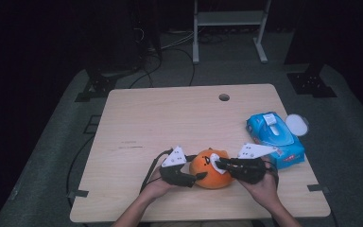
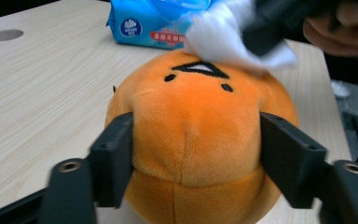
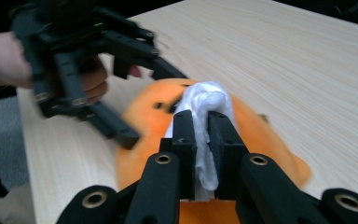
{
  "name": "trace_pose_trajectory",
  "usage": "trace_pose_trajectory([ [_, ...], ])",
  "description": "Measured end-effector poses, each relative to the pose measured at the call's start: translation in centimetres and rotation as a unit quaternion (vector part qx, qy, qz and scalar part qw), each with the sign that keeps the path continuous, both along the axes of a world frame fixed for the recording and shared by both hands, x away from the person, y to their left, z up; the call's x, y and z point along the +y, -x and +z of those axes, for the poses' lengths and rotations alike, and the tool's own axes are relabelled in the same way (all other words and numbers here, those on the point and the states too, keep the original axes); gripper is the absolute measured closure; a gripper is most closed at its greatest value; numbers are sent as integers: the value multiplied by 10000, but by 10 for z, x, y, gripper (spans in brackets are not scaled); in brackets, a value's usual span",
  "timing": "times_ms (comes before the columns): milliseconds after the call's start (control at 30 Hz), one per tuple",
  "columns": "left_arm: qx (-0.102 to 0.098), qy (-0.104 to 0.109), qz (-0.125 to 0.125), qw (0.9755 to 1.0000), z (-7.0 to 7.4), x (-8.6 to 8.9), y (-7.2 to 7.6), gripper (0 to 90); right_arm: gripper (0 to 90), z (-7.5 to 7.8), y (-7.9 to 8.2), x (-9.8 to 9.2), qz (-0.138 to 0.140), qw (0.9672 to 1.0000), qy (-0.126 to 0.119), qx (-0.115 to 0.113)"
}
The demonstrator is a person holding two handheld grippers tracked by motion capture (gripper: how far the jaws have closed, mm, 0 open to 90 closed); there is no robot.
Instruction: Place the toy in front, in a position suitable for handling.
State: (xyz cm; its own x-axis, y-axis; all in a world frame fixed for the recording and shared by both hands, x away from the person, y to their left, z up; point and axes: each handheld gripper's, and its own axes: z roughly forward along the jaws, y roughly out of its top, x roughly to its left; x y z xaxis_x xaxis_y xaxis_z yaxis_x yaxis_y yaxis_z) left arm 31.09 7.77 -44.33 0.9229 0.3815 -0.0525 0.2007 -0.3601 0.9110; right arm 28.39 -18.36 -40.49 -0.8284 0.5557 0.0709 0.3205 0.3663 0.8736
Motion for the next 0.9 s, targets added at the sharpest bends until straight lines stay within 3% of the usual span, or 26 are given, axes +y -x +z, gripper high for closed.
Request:
trace_pose_trajectory([
  [67,30,13,6,10000,0,0,-1,348,812,1,7,11,288,9995,62,-81],
  [133,13,-23,17,10000,-1,0,-1,318,812,1,11,19,359,9990,179,-172],
  [200,7,-37,133,9999,-1,2,-2,196,812,1,9,19,245,9992,220,-208],
  [267,133,-65,195,9997,-2,3,-4,90,812,2,4,12,74,9997,149,-164],
  [367,392,34,72,9992,-8,1,-5,125,812,0,-2,2,-47,10000,16,-52],
  [400,315,-28,70,9995,-9,-1,-3,145,812,0,-2,2,-63,10000,34,-55],
  [500,-20,-61,8,10000,-2,-2,0,318,813,1,4,9,36,9998,137,-143],
  [600,-398,-290,-154,9987,5,-8,6,360,812,3,10,22,405,9990,76,-194],
  [633,-451,-346,-163,9983,6,-8,7,363,812,4,12,27,451,9984,163,-291],
  [767,-405,-288,-165,9986,4,-6,6,324,812,9,8,18,179,9988,168,-416],
  [833,-307,-197,-51,9993,2,-5,3,199,812,8,3,8,-48,9991,178,-371],
  [900,-163,-285,39,9995,-1,-2,1,105,812,3,-4,-2,-139,9995,136,-266],
])
